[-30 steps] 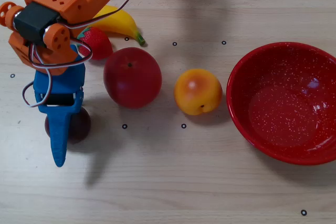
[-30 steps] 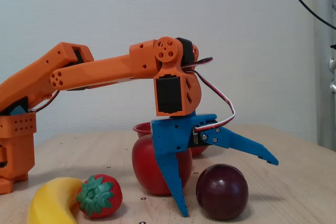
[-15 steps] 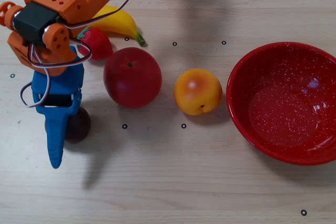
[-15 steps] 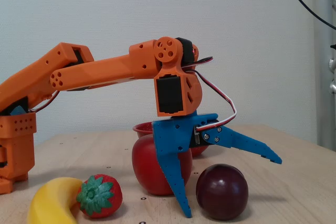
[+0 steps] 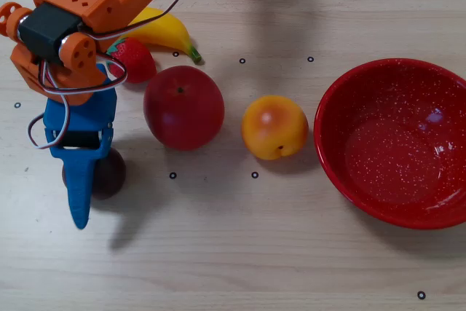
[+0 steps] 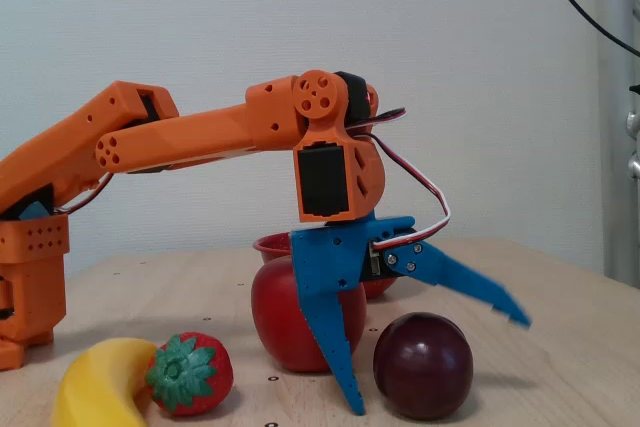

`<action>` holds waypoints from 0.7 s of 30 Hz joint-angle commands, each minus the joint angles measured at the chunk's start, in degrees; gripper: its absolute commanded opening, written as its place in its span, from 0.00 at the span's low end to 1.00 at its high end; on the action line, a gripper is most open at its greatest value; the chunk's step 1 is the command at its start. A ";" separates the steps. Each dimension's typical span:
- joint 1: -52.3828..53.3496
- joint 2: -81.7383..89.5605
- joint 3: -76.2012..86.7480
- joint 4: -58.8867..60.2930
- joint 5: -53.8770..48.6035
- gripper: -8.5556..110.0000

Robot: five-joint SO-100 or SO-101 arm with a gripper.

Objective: Put plum in the red bowl.

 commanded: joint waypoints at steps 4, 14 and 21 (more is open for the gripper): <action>-0.62 2.55 -6.86 1.49 -0.79 0.44; -0.97 2.64 -6.59 1.32 -0.18 0.37; -0.97 2.72 -6.50 1.32 0.18 0.28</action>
